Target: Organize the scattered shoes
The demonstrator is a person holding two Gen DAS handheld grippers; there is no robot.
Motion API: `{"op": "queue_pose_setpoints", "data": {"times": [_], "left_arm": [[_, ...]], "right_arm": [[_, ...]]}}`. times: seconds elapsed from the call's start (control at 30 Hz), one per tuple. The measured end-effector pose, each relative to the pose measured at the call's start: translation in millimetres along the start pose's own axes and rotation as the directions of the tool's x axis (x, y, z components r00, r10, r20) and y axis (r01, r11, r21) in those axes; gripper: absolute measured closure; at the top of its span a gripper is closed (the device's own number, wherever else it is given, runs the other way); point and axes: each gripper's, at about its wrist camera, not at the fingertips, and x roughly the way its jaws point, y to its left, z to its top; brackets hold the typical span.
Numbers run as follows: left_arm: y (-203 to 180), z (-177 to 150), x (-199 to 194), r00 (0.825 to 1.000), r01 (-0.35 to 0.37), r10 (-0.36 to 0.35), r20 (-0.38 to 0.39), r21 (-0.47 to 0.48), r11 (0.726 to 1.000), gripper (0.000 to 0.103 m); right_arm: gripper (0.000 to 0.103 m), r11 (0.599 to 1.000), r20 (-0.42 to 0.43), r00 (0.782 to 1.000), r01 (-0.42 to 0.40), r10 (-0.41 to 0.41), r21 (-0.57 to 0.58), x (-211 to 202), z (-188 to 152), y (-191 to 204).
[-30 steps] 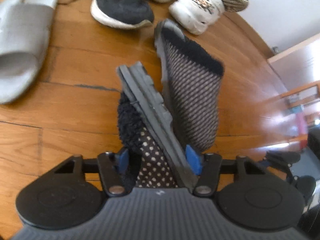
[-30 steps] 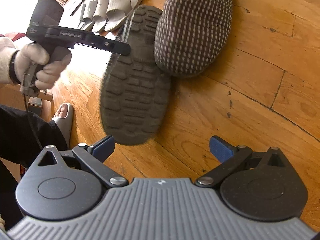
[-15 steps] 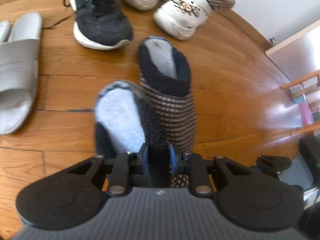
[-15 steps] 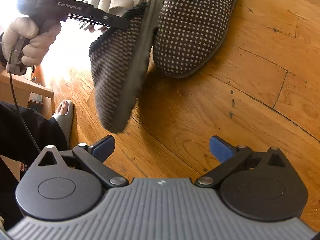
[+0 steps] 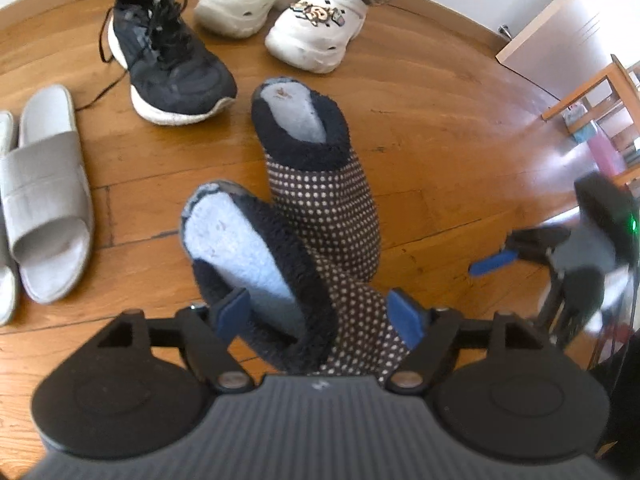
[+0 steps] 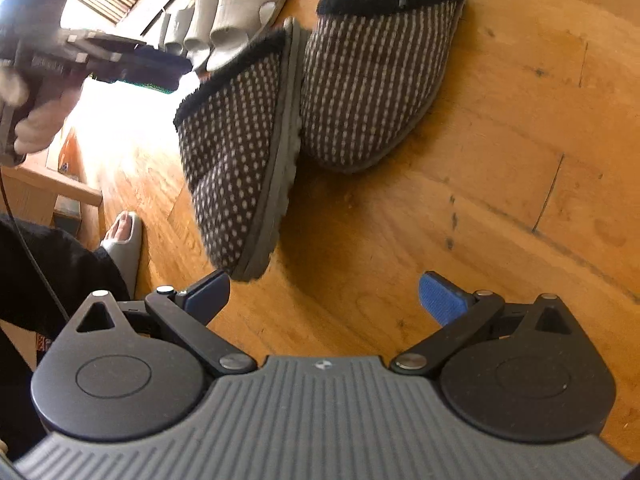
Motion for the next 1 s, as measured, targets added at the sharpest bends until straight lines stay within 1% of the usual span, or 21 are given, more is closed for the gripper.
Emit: {"op": "queue_pose_setpoints", "data": {"times": [0.03,0.07,0.17,0.23,0.3,0.4,0.47,0.57,0.7,0.8,0.87,0.9,0.93,0.97,1.0], "left_arm": [[0,-2,0,1.000,-0.012,0.012,0.011,0.003,1.000,0.028],[-3,-4,0,0.999,-0.027,0.026,0.028,0.027,0.999,0.027],[-20,-17,-1,0.995,-0.072,0.059,0.081,0.163,0.984,0.024],[-26,-26,-1,0.995,-0.075,0.057,0.086,0.216,0.974,0.024],[-28,-31,3,0.997,-0.059,0.046,0.063,0.234,0.970,0.024],[-26,-35,9,0.998,-0.063,0.054,0.044,0.244,0.968,0.024],[-26,-37,17,0.998,-0.057,0.050,0.034,0.263,0.963,0.024],[-23,-39,19,0.997,-0.072,0.065,0.034,0.271,0.960,0.024],[-10,-43,10,0.996,-0.084,0.076,0.044,0.236,0.968,0.024],[-2,-44,2,0.995,-0.097,0.090,0.045,0.194,0.976,0.024],[10,-43,-12,0.992,-0.126,0.122,0.034,0.133,0.983,0.024],[16,-45,-16,0.992,-0.128,0.125,0.036,0.114,0.985,0.024],[28,-45,-28,0.990,-0.140,0.138,0.041,0.064,0.988,0.024],[30,-48,-31,0.989,-0.145,0.143,0.043,0.053,0.988,0.024],[42,-47,-41,0.984,-0.169,0.169,0.052,0.000,0.986,0.024]], "right_arm": [[0.001,1.000,0.011,1.000,0.004,-0.004,-0.002,-2,3,0],[0.001,1.000,0.035,0.999,0.012,-0.012,-0.001,-5,9,-1],[0.001,1.000,0.107,0.994,0.030,-0.031,0.010,-16,26,-3],[0.001,0.999,0.143,0.989,0.037,-0.037,0.005,-20,35,-3],[0.001,0.999,0.179,0.983,0.043,-0.040,-0.012,-26,43,0],[0.001,0.998,0.198,0.979,0.048,-0.041,-0.031,-30,48,1],[0.001,0.998,0.201,0.979,0.048,-0.040,-0.034,-30,49,1],[0.001,0.998,0.187,0.982,0.043,-0.033,-0.050,-29,48,3],[0.001,0.993,0.157,0.988,0.011,0.008,-0.117,-26,43,27],[0.001,0.990,0.116,0.993,-0.015,0.032,-0.143,-18,38,48],[0.001,0.990,0.101,0.995,-0.009,0.023,-0.143,-12,34,61],[0.001,0.990,0.100,0.995,-0.014,0.028,-0.142,-10,32,68],[0.001,0.989,0.103,0.994,-0.019,0.034,-0.148,-7,29,76],[0.001,0.982,0.114,0.993,0.009,0.012,-0.189,0,26,93],[0.001,0.974,0.129,0.992,0.037,-0.008,-0.223,6,25,104]]}}
